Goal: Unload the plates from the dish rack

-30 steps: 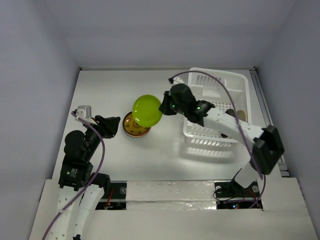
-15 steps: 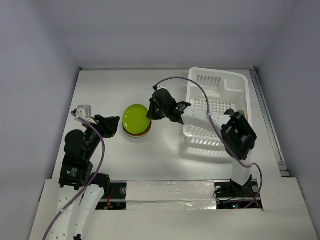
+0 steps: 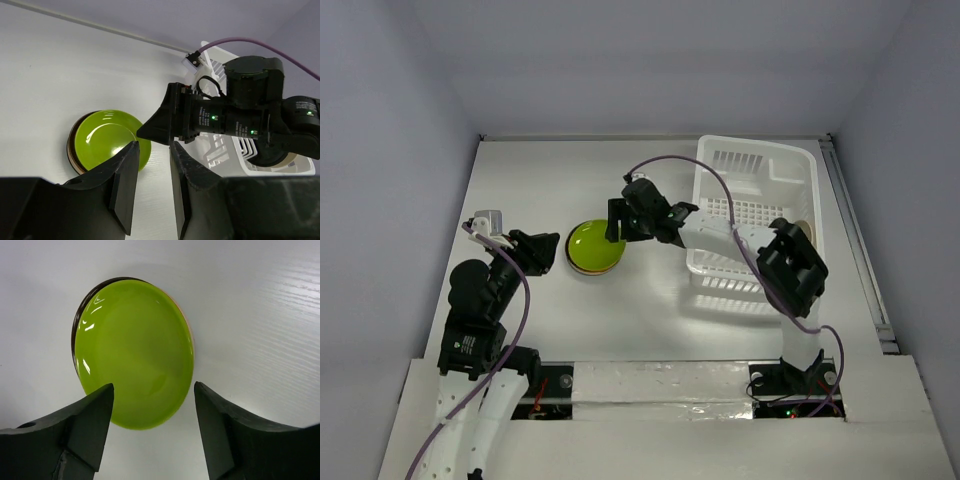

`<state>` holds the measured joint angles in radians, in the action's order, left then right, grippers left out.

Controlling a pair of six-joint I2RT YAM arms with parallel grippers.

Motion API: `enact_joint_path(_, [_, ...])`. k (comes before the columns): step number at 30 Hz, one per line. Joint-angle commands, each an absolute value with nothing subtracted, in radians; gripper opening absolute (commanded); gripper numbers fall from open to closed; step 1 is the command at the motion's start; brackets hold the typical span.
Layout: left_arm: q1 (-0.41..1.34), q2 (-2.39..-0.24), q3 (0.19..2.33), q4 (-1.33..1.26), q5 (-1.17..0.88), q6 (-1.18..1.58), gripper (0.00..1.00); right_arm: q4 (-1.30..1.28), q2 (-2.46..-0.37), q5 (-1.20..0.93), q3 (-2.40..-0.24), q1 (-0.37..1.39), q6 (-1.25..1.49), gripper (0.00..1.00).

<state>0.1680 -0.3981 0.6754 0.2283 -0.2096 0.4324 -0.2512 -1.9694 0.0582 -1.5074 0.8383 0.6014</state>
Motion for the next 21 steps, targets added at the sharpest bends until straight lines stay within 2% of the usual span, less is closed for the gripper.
enact_joint_path(1, [0.164, -0.4, 0.675, 0.178, -0.218, 0.439, 0.28, -0.267, -1.841, 0.115, -1.499, 0.839, 0.565, 0.72])
enact_joint_path(4, [0.155, -0.397, 0.675, 0.179, -0.219, 0.439, 0.28, -0.297, -1.734, 0.19, -1.456, 0.839, 0.552, 0.71])
enact_joint_path(5, [0.155, -0.396, 0.675, 0.179, -0.219, 0.437, 0.28, -0.316, -1.698, 0.225, -1.439, 0.839, 0.543, 0.6])
enact_joint_path(6, [0.155, -0.396, 0.675, 0.179, -0.219, 0.437, 0.28, -0.327, -1.662, 0.301, -1.418, 0.839, 0.54, 0.42])
enact_joint_path(8, [0.155, -0.393, 0.675, 0.176, -0.224, 0.439, 0.28, -0.377, -1.541, 0.391, -1.349, 0.839, 0.543, 0.0])
enact_joint_path(11, [0.155, -0.388, 0.673, 0.172, -0.239, 0.436, 0.28, -0.466, -1.348, 0.582, -1.211, 0.778, 0.577, 0.0])
enact_joint_path(17, [0.169, -0.362, 0.672, 0.169, -0.252, 0.436, 0.28, -0.67, -1.016, 0.632, -0.994, 0.45, 0.588, 0.01])
enact_joint_path(18, [0.169, -0.361, 0.673, 0.169, -0.252, 0.436, 0.28, -0.67, -0.996, 0.641, -0.991, 0.449, 0.584, 0.01])
enact_joint_path(19, [0.178, -0.356, 0.673, 0.17, -0.245, 0.436, 0.28, -0.695, -0.983, 0.638, -0.994, 0.422, 0.586, 0.07])
enact_joint_path(20, [0.187, -0.354, 0.675, 0.172, -0.244, 0.433, 0.28, -0.719, -0.97, 0.617, -0.994, 0.376, 0.55, 0.21])
enact_joint_path(21, [0.187, -0.351, 0.676, 0.172, -0.242, 0.433, 0.28, -0.748, -0.968, 0.62, -1.003, 0.356, 0.551, 0.25])
